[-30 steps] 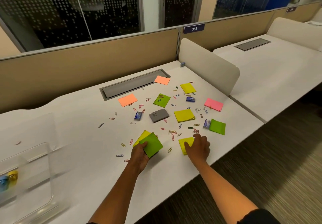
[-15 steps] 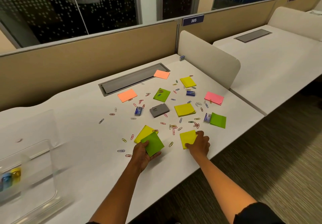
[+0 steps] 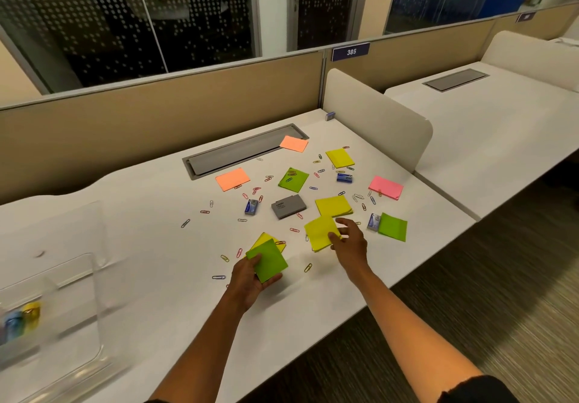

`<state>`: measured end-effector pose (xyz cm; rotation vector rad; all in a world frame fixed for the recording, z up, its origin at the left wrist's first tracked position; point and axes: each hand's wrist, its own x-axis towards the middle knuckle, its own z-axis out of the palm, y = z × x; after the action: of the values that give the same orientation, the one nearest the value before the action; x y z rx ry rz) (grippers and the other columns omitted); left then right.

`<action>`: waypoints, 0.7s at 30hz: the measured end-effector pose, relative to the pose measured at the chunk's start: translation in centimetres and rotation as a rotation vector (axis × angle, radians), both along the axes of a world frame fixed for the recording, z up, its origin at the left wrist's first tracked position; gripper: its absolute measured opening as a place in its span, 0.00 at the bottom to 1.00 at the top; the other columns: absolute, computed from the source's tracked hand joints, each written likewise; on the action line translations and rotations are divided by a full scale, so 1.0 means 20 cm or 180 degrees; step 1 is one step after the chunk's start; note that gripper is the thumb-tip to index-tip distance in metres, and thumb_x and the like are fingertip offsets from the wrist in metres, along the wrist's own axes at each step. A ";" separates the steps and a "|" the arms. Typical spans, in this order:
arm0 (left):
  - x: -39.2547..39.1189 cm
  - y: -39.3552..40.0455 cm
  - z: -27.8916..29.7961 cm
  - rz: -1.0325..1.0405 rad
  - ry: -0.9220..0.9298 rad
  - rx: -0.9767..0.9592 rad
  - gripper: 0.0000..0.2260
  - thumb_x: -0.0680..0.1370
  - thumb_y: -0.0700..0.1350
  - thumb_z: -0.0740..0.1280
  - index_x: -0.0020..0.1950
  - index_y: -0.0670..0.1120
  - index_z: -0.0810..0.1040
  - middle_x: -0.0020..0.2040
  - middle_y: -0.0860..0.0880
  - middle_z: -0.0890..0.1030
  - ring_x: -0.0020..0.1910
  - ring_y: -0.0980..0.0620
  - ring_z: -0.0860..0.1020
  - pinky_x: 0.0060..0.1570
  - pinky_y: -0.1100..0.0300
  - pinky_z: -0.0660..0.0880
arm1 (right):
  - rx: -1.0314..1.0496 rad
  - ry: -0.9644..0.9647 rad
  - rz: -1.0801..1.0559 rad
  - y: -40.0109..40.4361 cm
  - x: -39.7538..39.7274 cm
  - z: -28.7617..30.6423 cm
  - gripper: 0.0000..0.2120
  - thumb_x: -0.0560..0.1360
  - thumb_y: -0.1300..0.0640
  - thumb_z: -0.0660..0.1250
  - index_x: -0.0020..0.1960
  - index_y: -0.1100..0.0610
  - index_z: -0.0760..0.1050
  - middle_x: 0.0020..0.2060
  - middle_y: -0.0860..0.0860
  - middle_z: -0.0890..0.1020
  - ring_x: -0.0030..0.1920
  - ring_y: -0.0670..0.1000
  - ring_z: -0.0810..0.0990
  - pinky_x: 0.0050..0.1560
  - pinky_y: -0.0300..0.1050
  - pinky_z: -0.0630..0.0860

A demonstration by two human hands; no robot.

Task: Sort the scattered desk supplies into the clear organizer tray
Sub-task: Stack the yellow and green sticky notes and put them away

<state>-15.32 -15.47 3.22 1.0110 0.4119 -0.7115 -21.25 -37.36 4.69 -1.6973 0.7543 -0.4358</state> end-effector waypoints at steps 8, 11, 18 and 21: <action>0.01 0.01 0.03 0.0035 -0.0080 -0.0322 0.11 0.80 0.49 0.62 0.60 0.47 0.74 0.62 0.40 0.76 0.61 0.36 0.75 0.50 0.41 0.78 | 0.0510 -0.0031 0.0417 0.23 0.10 0.03 0.06 0.74 0.63 0.70 0.49 0.56 0.78 0.40 0.54 0.82 0.36 0.52 0.81 0.40 0.46 0.81; 0.00 0.03 0.03 -0.0004 -0.0123 -0.0393 0.17 0.79 0.51 0.63 0.66 0.46 0.72 0.63 0.38 0.76 0.58 0.34 0.77 0.54 0.42 0.77 | 0.0397 0.0118 0.0545 0.32 0.11 -0.02 0.04 0.72 0.60 0.72 0.46 0.55 0.80 0.40 0.53 0.84 0.38 0.52 0.82 0.44 0.49 0.82; -0.05 0.09 0.02 0.0184 -0.0260 -0.0226 0.18 0.78 0.37 0.62 0.68 0.41 0.68 0.61 0.35 0.77 0.55 0.33 0.79 0.50 0.44 0.79 | 0.0379 0.0342 0.0648 0.49 0.13 -0.08 0.04 0.69 0.57 0.74 0.39 0.53 0.79 0.36 0.50 0.84 0.38 0.52 0.83 0.46 0.51 0.81; -0.07 0.13 0.01 0.0337 -0.0270 -0.0110 0.16 0.78 0.33 0.60 0.67 0.39 0.70 0.58 0.36 0.79 0.52 0.34 0.80 0.48 0.44 0.80 | 0.0189 0.0347 0.0905 0.55 0.14 -0.10 0.06 0.68 0.56 0.74 0.36 0.49 0.79 0.36 0.48 0.84 0.39 0.51 0.83 0.46 0.51 0.81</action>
<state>-16.66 -12.96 3.35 0.9759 0.3754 -0.5769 -18.47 -26.37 2.76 -1.7504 0.5856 -0.1236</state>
